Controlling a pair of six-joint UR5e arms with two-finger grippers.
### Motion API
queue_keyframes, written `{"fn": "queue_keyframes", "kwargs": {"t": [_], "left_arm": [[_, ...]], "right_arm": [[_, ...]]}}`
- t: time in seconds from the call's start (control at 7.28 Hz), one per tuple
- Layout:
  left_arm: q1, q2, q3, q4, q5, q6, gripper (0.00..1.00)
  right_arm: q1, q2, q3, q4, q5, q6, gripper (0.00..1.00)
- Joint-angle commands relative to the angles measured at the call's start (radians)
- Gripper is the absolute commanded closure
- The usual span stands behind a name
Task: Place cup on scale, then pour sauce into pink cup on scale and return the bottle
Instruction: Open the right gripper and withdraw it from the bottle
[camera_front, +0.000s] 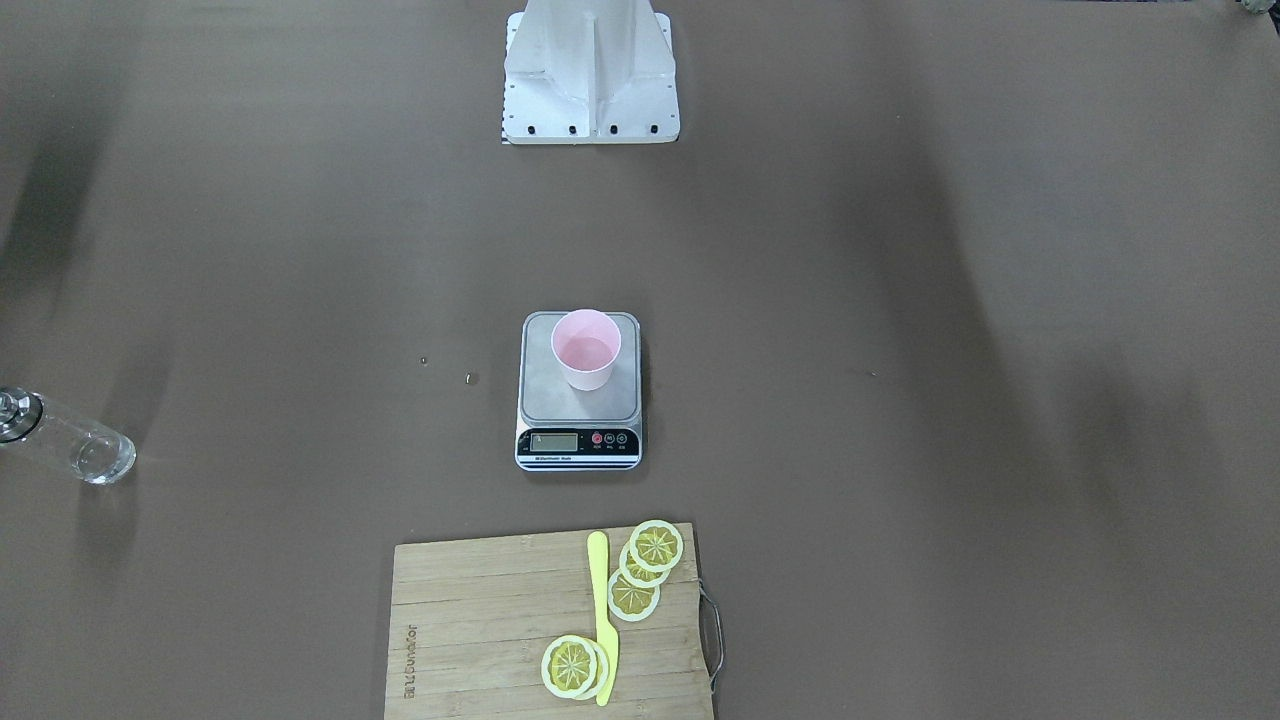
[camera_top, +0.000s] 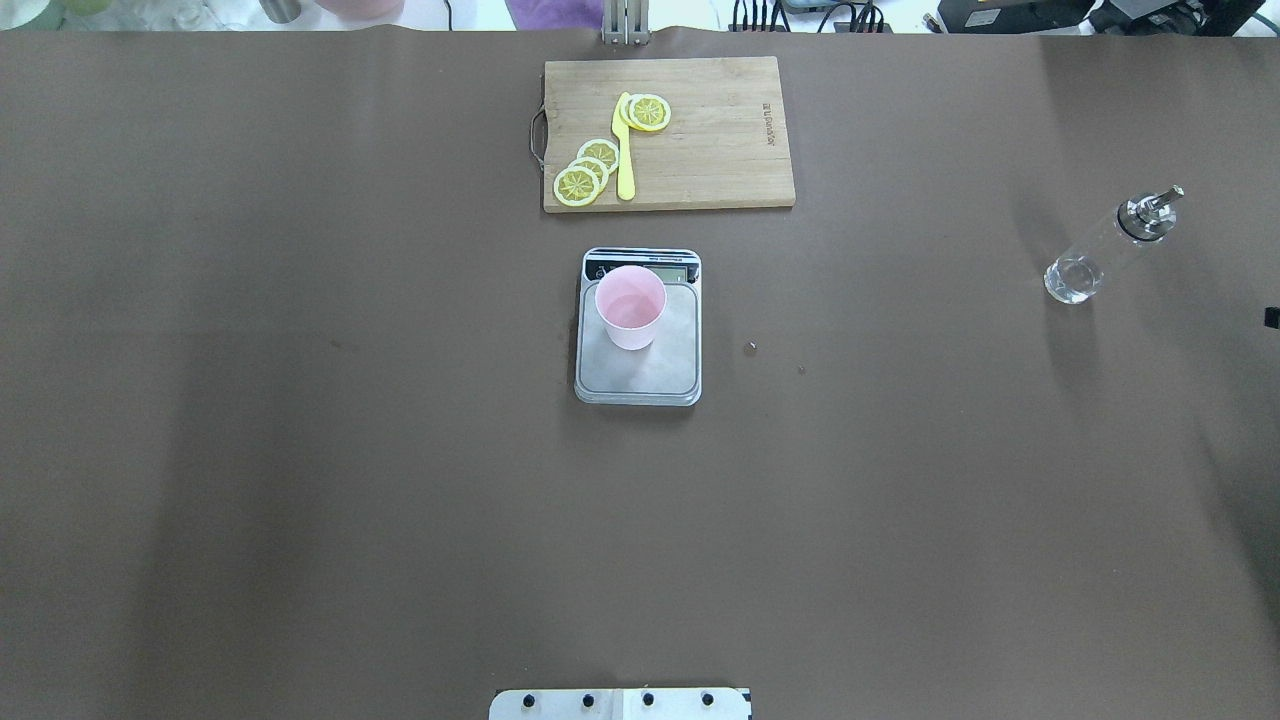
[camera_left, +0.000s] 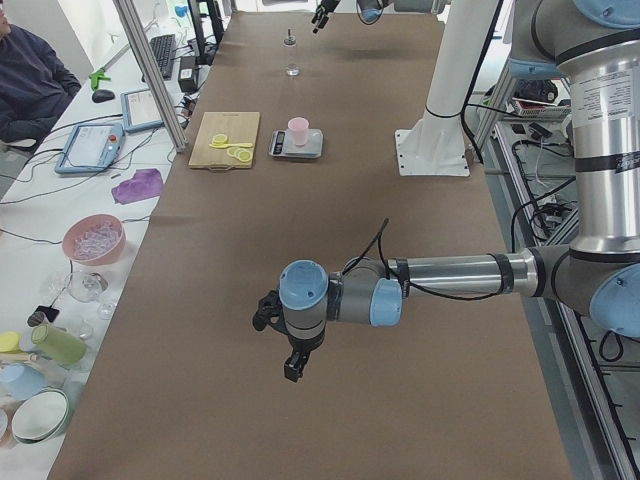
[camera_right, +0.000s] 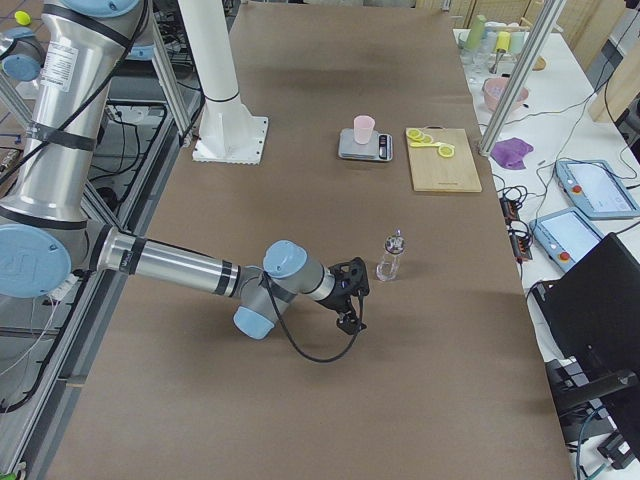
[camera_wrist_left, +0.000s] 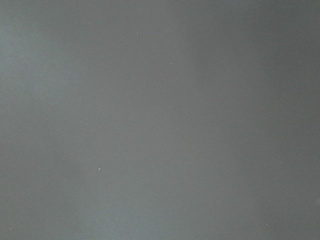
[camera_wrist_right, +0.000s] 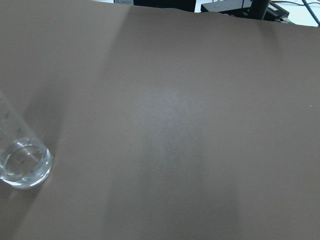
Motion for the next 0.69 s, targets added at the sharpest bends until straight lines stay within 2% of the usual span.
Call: {"fn": "queue_keyframes", "kwargs": {"t": [0.0,0.27,0.55], "left_arm": [[0.0,0.0,0.0,0.0,0.0,-0.001,0.02],[-0.002,0.0,0.0,0.0,0.0,0.001,0.02],[-0.002,-0.001,0.001,0.0,0.0,0.001,0.02]], "right_arm": [[0.201,0.137,-0.073,-0.208,0.175,-0.178,0.0],[0.267,0.255,-0.06,-0.486,0.281,-0.248,0.0],[0.219,0.285,-0.016,-0.631,0.303,-0.265,0.0]]}}
